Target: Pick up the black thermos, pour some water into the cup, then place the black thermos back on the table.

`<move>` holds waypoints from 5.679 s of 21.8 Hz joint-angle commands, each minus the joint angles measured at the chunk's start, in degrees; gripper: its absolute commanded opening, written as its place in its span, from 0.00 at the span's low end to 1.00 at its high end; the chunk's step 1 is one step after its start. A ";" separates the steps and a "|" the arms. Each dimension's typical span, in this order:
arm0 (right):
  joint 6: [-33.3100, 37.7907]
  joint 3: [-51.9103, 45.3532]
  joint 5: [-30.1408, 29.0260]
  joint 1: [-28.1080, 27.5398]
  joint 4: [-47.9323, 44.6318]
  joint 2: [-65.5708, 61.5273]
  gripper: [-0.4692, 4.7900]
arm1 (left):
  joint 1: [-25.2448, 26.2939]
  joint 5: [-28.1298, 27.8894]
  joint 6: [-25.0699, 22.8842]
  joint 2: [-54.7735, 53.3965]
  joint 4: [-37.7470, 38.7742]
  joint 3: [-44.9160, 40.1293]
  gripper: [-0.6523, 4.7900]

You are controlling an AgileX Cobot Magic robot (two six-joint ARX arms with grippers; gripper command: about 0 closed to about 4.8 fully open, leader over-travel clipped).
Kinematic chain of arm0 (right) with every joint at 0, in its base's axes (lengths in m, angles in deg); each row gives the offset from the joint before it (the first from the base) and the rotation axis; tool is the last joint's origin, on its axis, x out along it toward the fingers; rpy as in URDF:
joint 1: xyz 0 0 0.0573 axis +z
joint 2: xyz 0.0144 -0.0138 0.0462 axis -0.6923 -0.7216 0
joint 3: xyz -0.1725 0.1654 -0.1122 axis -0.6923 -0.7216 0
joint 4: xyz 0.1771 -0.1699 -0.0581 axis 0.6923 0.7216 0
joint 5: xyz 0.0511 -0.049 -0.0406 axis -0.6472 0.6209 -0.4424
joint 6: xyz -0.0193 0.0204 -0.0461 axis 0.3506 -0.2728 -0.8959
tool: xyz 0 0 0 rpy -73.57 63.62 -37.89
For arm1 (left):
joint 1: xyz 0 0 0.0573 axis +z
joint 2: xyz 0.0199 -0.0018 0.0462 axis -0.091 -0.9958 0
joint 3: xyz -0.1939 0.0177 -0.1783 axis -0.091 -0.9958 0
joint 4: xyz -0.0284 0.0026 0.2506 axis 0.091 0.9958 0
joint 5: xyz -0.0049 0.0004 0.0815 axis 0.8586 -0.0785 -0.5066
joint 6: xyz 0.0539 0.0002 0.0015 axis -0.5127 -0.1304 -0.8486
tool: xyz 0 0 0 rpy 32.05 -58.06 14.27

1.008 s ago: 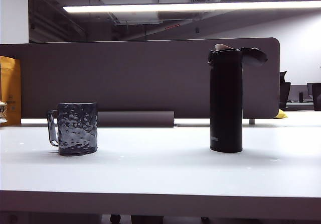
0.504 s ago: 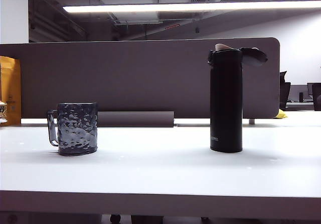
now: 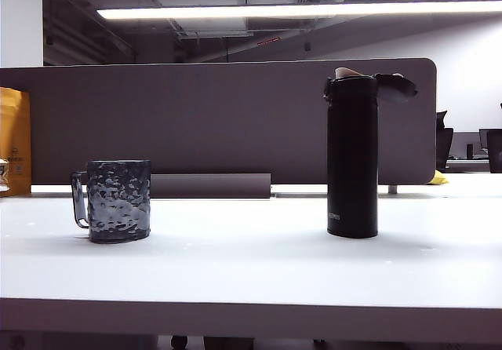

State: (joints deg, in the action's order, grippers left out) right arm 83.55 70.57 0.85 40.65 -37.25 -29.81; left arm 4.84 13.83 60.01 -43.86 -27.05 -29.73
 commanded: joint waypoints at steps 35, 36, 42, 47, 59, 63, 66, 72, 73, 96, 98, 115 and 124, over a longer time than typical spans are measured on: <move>-4.39 12.31 5.99 28.57 -44.57 -75.63 1.00 | -27.78 13.84 -6.54 -60.35 -22.27 22.10 1.00; -4.42 12.31 6.08 28.57 -45.31 -77.02 1.00 | -27.78 13.40 -6.51 -60.35 -22.14 22.10 1.00; -2.78 12.35 11.32 28.57 -56.98 -85.40 1.00 | -27.78 14.36 -6.54 -60.33 -21.35 22.10 1.00; -2.78 13.92 13.81 28.55 -61.35 -91.38 1.00 | -27.78 14.38 -6.54 -60.30 -20.63 22.10 1.00; -2.99 21.07 12.22 28.55 -63.89 -102.07 1.00 | -27.78 14.38 -6.54 -60.28 -14.10 22.08 1.00; -2.97 22.03 12.94 28.55 -64.41 -103.14 1.00 | -27.78 14.40 -6.54 -60.26 -12.00 22.08 1.00; -2.99 22.05 13.94 28.52 -65.26 -103.16 1.00 | -27.78 14.43 -6.51 -60.19 -9.88 22.08 1.00; -2.99 22.05 13.66 28.37 -65.75 -103.14 0.50 | -27.80 16.04 -6.34 -60.15 -4.94 22.08 1.00; -3.08 22.05 13.44 28.37 -66.23 -103.12 0.50 | -27.80 16.70 -6.34 -60.02 -5.14 22.08 1.00; -68.43 67.41 -7.85 38.62 -40.54 -120.41 0.46 | -17.97 -0.92 -19.61 -65.79 14.53 30.10 1.00; -72.28 67.41 -8.96 38.62 -40.26 -120.87 0.39 | -17.97 -0.90 -17.11 -65.79 14.62 30.12 1.00; -101.44 78.29 -16.20 38.66 -38.27 -126.60 0.39 | -17.94 -4.96 -14.43 -65.79 12.28 31.02 1.00; -108.91 78.25 -16.28 38.62 -38.29 -126.60 0.39 | -17.97 -4.98 -14.56 -65.79 10.49 31.02 1.00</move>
State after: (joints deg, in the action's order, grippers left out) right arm -24.80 148.14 -15.09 79.19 -70.75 -157.32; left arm -13.10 9.02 45.65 -109.73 -16.01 1.09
